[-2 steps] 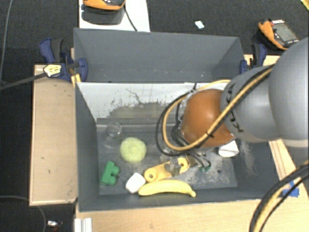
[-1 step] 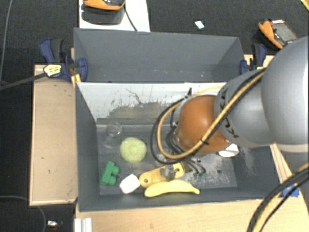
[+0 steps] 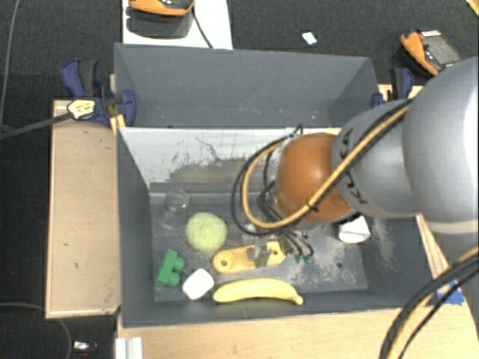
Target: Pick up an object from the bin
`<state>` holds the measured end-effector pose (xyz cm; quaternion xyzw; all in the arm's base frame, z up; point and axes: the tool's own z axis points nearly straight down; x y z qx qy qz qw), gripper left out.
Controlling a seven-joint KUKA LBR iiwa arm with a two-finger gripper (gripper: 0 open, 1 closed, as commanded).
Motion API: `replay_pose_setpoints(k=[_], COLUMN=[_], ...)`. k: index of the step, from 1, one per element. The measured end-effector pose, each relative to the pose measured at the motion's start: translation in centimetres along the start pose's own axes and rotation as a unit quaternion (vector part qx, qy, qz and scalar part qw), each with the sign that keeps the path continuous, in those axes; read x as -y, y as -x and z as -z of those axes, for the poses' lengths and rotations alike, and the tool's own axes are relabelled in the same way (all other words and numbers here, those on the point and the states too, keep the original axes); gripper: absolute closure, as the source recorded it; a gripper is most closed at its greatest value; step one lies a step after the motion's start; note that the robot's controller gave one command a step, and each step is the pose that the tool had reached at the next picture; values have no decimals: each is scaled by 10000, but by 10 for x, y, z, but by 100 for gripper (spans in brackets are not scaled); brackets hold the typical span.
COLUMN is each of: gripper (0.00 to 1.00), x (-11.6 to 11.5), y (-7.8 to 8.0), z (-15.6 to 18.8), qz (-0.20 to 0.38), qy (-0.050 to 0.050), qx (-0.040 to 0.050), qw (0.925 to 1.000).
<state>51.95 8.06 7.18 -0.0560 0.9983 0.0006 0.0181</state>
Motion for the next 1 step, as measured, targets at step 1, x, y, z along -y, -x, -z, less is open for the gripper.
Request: replay_pose_setpoints(k=[1], gripper=[100], x=[0], y=[0], z=[0], qz=[4], qy=[-1], qx=[0], qw=[10000])
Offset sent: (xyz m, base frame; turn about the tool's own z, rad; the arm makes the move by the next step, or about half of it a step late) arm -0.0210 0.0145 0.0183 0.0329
